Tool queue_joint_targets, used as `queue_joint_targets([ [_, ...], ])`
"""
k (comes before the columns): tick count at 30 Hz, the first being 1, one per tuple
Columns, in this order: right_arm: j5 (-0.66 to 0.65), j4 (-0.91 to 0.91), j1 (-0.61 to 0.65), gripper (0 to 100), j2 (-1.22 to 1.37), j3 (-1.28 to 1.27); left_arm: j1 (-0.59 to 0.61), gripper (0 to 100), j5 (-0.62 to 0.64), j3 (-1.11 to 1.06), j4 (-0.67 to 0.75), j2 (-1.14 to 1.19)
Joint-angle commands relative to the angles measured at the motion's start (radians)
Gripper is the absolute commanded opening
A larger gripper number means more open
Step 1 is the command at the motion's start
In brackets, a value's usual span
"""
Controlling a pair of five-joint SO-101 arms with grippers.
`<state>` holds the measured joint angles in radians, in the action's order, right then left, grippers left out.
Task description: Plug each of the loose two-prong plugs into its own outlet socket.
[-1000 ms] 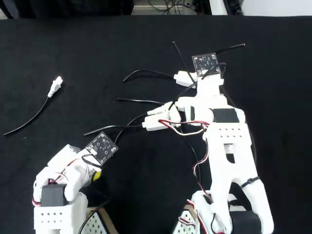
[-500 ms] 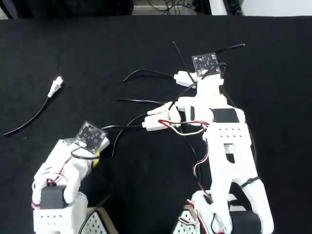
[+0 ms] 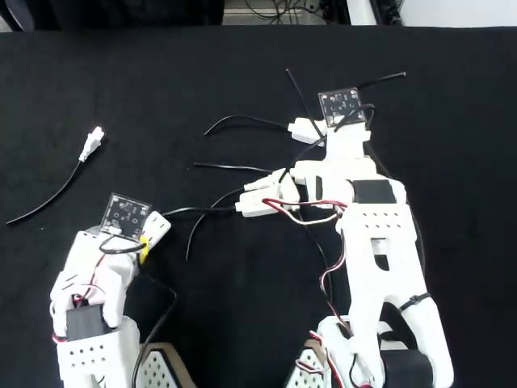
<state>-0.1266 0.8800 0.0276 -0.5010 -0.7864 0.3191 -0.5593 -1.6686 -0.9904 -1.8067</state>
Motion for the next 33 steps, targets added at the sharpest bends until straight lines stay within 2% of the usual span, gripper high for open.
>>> queue_joint_targets([
  [1,-0.005,-0.009,0.011,4.3,-0.021,0.002,0.047,25,0.018,0.094,0.012,-0.011],
  [6,-0.005,-0.009,0.011,4.3,-0.021,0.002,0.085,26,0.302,0.183,0.146,0.011],
  [10,-0.005,-0.009,0.011,4.3,-0.021,0.002,0.079,26,0.328,0.237,0.269,0.192],
  [16,-0.005,-0.009,0.011,4.3,-0.021,0.002,0.082,26,0.321,0.578,0.31,0.793],
  [24,-0.005,-0.009,0.009,4.3,-0.021,0.002,0.093,26,0.252,1.194,0.143,1.533],
  [29,-0.005,-0.009,0.009,4.3,-0.021,0.002,0.093,26,0.206,1.577,-0.015,1.872],
  [33,-0.005,-0.009,0.011,4.3,-0.021,0.002,0.093,26,0.178,1.842,-0.058,2.094],
])
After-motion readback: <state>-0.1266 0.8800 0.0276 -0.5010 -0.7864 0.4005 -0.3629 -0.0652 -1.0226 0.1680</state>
